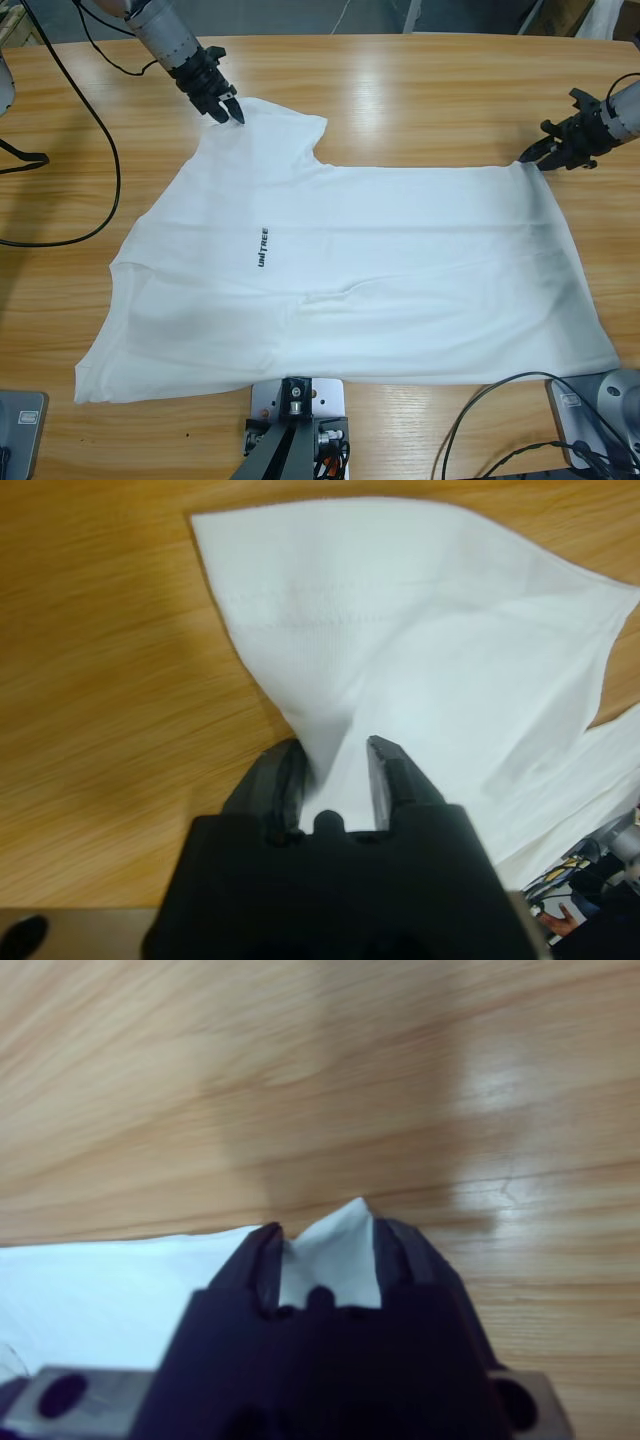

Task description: Fold clothes

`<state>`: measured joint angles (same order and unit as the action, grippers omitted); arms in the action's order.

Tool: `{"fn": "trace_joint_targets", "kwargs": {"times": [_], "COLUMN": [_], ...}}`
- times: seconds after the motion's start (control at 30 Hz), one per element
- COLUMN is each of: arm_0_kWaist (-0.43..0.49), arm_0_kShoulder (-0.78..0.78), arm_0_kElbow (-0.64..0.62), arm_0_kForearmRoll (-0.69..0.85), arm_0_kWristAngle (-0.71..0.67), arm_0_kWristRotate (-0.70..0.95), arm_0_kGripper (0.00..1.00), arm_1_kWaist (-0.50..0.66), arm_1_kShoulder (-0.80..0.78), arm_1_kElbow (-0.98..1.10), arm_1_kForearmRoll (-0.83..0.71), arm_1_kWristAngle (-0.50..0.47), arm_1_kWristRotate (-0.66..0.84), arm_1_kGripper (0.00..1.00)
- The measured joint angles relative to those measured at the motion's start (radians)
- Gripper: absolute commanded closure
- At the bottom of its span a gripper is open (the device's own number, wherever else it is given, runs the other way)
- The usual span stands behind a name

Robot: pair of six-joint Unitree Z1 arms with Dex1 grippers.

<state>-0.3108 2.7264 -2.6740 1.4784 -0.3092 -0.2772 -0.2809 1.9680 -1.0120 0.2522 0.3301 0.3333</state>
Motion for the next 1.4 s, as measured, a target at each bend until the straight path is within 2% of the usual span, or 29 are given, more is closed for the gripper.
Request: {"fn": "trace_joint_targets", "kwargs": {"times": [0.07,0.17,0.2,0.33,0.4,0.43,0.6,1.4], "arm_0_kWaist": [0.000,0.000,0.000,0.000,0.000,0.000,0.000,-0.019], "arm_0_kShoulder": [0.000,0.001,0.001,0.001,0.001,0.001,0.001,-0.010], "arm_0_kElbow": [0.000,0.000,0.000,0.000,0.000,0.000,0.000,0.014], "arm_0_kForearmRoll": [0.000,0.001,0.001,0.012,0.014,0.015,0.018,0.020], "arm_0_kWristAngle": [0.000,0.000,0.000,0.000,0.000,0.000,0.000,0.000], "arm_0_kWristRotate": [0.000,0.000,0.000,0.003,0.005,0.007,0.022,0.022], "arm_0_kGripper": [0.754,0.754,0.754,0.764,0.959,1.000,1.000,1.000], "arm_1_kWaist": [0.000,0.000,0.000,-0.001,-0.001,-0.001,-0.002,-0.002], "arm_1_kShoulder": [0.000,0.000,0.000,0.000,0.000,0.000,-0.006,-0.147], "arm_1_kElbow": [0.003,0.008,0.009,0.014,0.019,0.021,0.030,0.090], "arm_1_kForearmRoll": [-0.003,-0.006,-0.007,-0.010,-0.015,-0.017,-0.024,-0.008], "arm_1_kWristAngle": [0.000,0.000,0.000,0.000,0.000,0.000,0.000,0.001], "arm_1_kWristRotate": [-0.004,-0.005,-0.005,-0.013,-0.029,-0.039,-0.076,-0.076], "arm_1_kGripper": [0.742,0.987,1.000,1.000,1.000,1.000,1.000,1.000]}}
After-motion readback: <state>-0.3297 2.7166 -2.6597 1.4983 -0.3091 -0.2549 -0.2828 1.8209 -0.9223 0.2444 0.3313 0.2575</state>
